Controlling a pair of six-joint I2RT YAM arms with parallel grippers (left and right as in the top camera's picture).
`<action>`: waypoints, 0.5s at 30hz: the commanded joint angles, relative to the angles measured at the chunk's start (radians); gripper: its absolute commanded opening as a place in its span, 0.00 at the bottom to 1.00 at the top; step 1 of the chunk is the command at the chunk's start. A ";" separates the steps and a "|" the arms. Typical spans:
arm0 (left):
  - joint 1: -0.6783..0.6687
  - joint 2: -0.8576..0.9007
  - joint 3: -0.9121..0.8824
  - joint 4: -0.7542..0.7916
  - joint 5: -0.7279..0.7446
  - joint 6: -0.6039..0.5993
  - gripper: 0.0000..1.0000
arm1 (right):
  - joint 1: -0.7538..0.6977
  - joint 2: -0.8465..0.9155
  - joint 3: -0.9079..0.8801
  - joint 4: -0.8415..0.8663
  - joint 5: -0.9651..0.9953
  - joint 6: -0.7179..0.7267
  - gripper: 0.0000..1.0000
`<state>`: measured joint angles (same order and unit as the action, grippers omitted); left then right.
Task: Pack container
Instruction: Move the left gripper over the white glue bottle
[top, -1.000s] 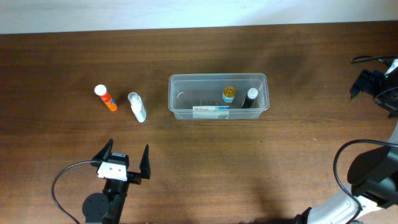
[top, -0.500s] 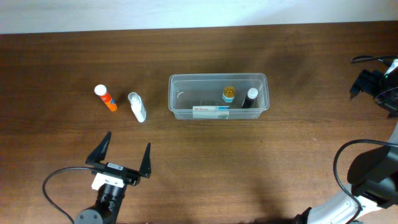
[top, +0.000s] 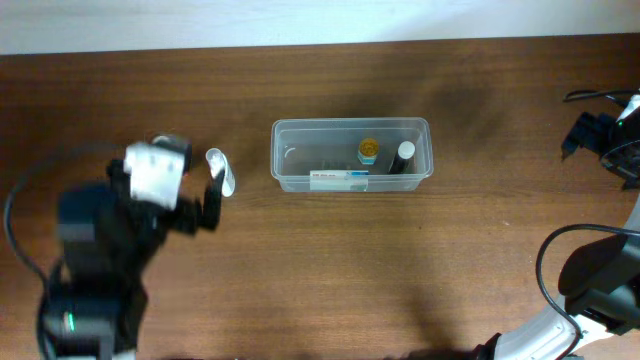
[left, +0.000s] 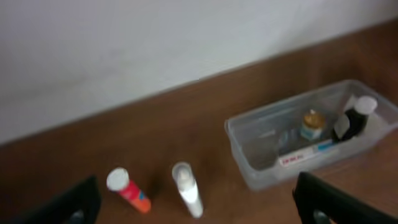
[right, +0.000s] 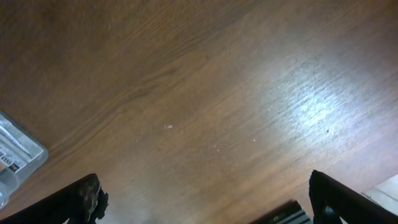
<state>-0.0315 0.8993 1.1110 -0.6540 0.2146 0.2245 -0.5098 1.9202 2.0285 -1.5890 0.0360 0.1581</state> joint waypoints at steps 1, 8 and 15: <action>0.003 0.146 0.152 -0.085 0.071 0.024 0.99 | -0.002 -0.014 0.002 0.002 0.002 0.012 0.98; 0.002 0.451 0.442 -0.429 0.077 -0.021 0.99 | -0.002 -0.014 0.002 0.002 0.002 0.012 0.98; 0.002 0.706 0.626 -0.621 0.172 -0.033 0.99 | -0.002 -0.014 0.002 0.002 0.002 0.012 0.98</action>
<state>-0.0315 1.5570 1.7031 -1.2598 0.2996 0.2131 -0.5098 1.9202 2.0285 -1.5890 0.0364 0.1581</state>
